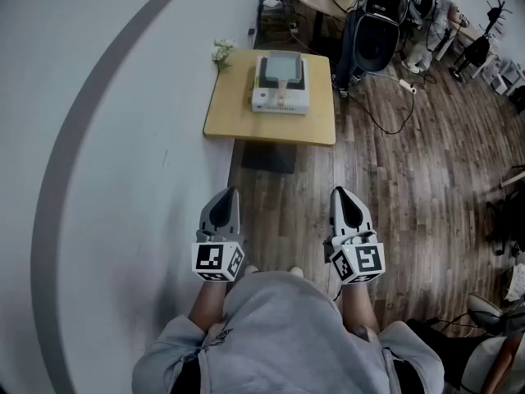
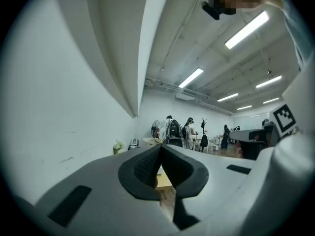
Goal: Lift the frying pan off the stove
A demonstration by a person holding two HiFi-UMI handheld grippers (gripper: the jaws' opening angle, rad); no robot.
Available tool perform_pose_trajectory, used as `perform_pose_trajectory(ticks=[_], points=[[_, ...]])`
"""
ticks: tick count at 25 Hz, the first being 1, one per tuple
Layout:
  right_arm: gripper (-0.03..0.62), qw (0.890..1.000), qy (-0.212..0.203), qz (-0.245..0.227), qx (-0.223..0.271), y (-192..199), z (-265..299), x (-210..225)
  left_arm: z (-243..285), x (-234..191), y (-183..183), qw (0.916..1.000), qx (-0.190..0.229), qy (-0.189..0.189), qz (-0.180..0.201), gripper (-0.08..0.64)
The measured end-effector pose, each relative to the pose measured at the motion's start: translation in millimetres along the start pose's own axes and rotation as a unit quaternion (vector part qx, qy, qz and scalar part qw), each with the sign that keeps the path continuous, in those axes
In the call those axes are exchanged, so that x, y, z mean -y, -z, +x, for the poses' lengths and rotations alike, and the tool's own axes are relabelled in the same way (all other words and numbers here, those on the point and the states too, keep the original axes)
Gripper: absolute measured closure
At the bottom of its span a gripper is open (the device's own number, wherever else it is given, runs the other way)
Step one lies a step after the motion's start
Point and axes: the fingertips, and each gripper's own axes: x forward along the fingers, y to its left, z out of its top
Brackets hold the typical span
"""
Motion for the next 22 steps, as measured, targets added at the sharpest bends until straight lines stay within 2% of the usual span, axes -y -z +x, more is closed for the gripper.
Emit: perform_pose_trajectory(ticks=[15,22], points=[[0.594,1.0,-0.017,-0.003,-0.003,1.4,-17.5,22.1,-1.3,33.7,7.5,0.9999,-0.008,-0.014,0.002,0.558],[0.594,0.999,-0.029,0.013,-0.012,8.9,-23.2,44.1,-0.1,54.0,13.8,0.9995,-0.009,-0.03,-0.002,0.558]])
